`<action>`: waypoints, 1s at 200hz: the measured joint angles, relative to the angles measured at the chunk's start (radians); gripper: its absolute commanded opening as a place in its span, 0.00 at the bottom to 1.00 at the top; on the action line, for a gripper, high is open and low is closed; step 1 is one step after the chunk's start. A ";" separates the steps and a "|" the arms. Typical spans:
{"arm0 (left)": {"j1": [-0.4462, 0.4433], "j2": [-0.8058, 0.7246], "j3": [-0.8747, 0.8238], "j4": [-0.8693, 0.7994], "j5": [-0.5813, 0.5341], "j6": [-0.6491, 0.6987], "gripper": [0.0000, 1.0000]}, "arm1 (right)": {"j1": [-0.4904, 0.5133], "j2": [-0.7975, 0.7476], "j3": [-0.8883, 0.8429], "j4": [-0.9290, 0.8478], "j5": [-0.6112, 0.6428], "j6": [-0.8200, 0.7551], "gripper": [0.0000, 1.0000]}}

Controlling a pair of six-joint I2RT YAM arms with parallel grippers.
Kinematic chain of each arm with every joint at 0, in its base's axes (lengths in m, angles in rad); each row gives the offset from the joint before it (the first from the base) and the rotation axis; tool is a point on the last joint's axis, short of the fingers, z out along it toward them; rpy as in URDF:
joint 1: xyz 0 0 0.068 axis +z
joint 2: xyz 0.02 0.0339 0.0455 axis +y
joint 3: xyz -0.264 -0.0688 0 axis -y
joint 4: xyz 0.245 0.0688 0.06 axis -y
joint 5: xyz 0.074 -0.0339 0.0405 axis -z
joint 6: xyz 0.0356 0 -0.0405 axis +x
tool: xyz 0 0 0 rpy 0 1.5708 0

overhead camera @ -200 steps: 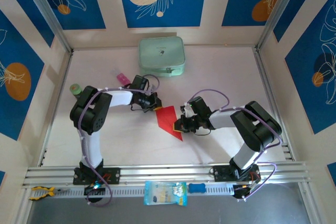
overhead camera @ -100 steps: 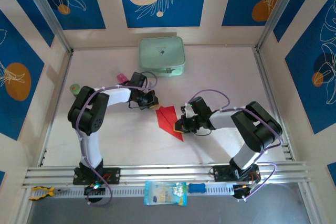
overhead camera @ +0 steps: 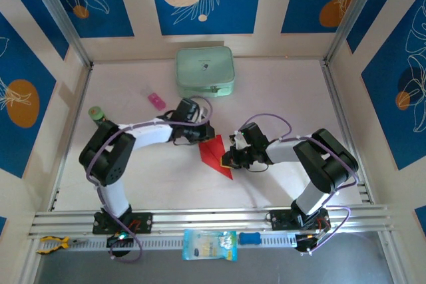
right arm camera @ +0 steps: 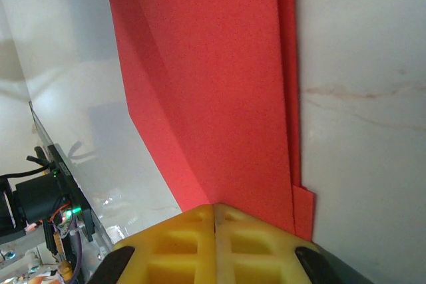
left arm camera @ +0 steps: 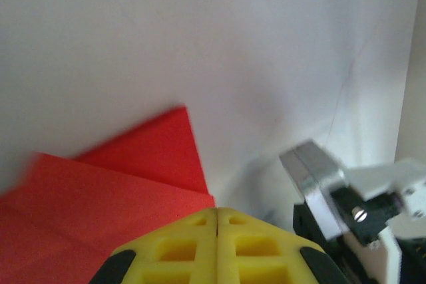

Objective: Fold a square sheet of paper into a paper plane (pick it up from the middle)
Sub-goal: Fourth fold the wing at the center of the table.

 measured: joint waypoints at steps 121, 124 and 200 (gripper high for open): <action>-0.011 0.095 -0.055 0.088 0.032 -0.021 0.04 | 0.020 -0.029 0.085 -0.173 0.063 0.001 0.00; -0.011 0.095 -0.055 0.089 0.032 -0.021 0.04 | 0.021 -0.029 0.091 -0.175 0.066 0.001 0.00; -0.010 0.095 -0.060 0.103 0.035 -0.018 0.04 | 0.032 0.050 0.146 -0.134 0.117 0.039 0.00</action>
